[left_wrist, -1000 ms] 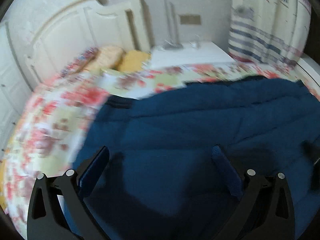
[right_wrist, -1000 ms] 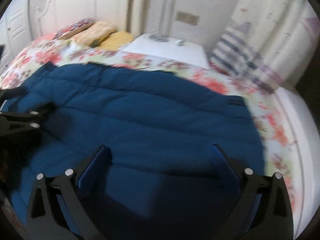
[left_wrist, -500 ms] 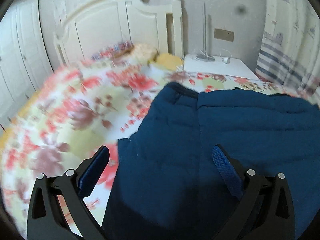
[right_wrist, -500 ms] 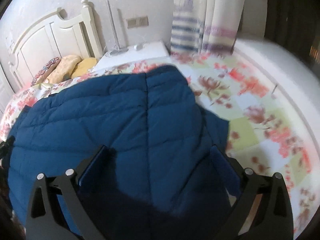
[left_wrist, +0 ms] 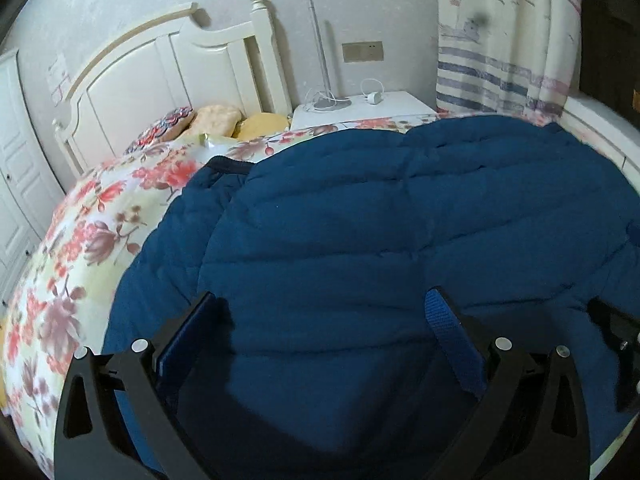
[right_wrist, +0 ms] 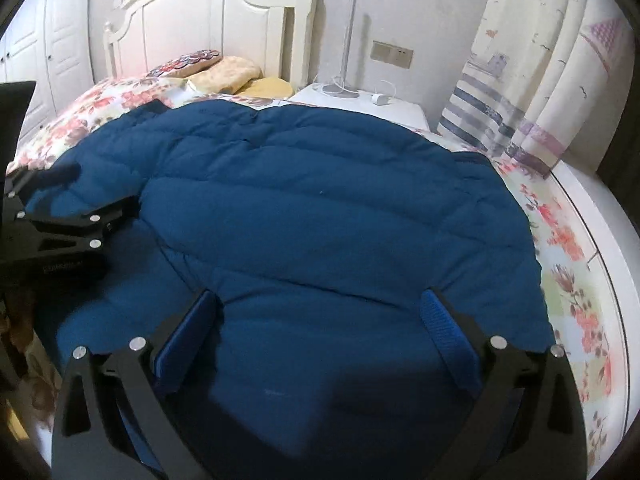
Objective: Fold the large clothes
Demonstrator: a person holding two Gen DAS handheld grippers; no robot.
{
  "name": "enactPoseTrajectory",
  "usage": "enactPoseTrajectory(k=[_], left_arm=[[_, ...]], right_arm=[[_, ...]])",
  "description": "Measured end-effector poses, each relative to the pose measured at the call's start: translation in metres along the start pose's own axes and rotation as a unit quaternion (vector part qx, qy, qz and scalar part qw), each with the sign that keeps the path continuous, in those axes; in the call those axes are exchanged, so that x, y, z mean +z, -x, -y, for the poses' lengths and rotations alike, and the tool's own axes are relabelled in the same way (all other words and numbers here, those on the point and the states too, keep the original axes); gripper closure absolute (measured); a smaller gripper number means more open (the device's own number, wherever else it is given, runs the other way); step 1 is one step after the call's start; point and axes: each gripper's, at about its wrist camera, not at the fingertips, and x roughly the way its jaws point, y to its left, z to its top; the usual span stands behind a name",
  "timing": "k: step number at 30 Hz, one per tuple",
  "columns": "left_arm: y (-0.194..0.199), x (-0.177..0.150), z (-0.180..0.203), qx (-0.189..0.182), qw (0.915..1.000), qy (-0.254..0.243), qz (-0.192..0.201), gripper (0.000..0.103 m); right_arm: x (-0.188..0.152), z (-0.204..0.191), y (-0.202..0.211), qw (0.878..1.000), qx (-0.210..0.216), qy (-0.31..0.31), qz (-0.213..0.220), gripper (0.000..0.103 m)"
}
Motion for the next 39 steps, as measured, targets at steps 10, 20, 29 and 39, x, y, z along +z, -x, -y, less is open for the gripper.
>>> enactPoseTrajectory(k=[10,20,29,39], left_arm=[[-0.006,-0.004,-0.006,-0.010,0.9999,0.008,-0.001,0.004],[-0.006,-0.005,-0.006,-0.010,0.9999,0.012,-0.005,0.004],[-0.006,-0.005,-0.008,-0.013,0.9998,0.011,-0.006,0.004],[0.019,-0.043,-0.086,-0.025,0.9958,0.087,-0.016,0.004]], right_arm=[[-0.026,0.091,0.012,0.991,-0.043,-0.126,-0.008,0.003],[-0.016,0.058,0.047,0.992,-0.069,-0.097,0.032,0.007],[-0.022,-0.002,0.025,1.000,0.011,-0.012,0.008,0.002],[-0.049,0.081,0.035,0.993,0.009,-0.119,-0.006,0.003]])
